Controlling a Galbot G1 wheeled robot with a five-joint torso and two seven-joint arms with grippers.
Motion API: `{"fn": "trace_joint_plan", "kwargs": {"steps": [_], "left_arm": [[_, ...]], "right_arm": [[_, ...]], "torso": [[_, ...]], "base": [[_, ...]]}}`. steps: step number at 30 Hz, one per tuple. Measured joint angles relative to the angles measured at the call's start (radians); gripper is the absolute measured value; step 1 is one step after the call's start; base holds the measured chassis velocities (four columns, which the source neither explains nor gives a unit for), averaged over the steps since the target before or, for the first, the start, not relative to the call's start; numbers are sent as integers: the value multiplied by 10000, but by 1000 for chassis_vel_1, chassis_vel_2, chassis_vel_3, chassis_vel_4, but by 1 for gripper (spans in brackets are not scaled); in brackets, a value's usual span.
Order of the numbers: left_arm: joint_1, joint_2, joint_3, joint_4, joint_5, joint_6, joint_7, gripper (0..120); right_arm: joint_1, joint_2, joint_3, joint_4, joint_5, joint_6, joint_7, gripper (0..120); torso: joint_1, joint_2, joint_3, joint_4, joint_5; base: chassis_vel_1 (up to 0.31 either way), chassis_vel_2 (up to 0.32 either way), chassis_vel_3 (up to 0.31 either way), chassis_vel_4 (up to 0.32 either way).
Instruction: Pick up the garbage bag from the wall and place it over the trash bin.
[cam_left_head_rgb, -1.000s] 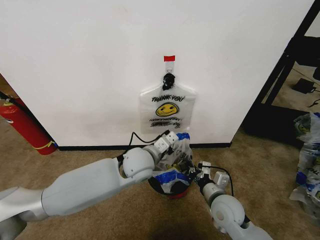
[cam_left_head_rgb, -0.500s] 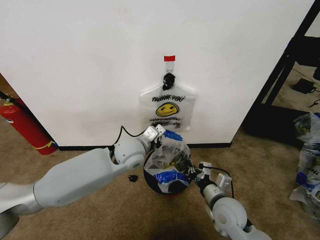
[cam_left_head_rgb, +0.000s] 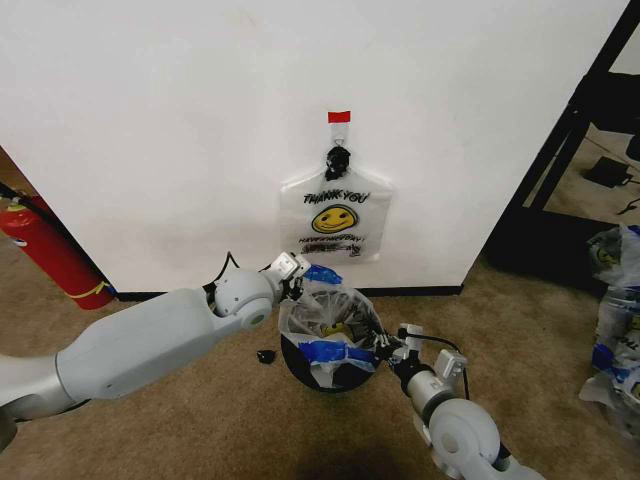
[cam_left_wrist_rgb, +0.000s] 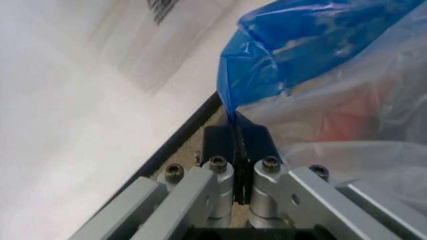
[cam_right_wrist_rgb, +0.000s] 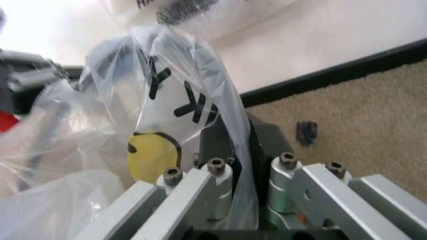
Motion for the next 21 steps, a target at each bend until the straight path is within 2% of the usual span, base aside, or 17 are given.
{"fn": "trace_joint_plan", "kwargs": {"steps": [5, 14, 21], "left_arm": [[623, 290, -630, -111, -207, -8, 115, 0], [2131, 1058, -1969, -1053, -436, -29, 161, 0], [3158, 1234, -2625, -1686, -656, -31, 30, 0]], "right_arm": [[-15, 6, 104, 33, 160, 201, -104, 2], [351, 268, 219, -144, 529, 412, 66, 2], [349, 470, 221, -199, 528, 442, 142, 2]], "torso": [[0, 0, 0, 0, 0], [-2, 0, 0, 0, 1], [-2, 0, -1, 0, 0]], "base": [[0, 0, 0, 0], [0, 0, 0, 0], [0, 0, 0, 0]]}}
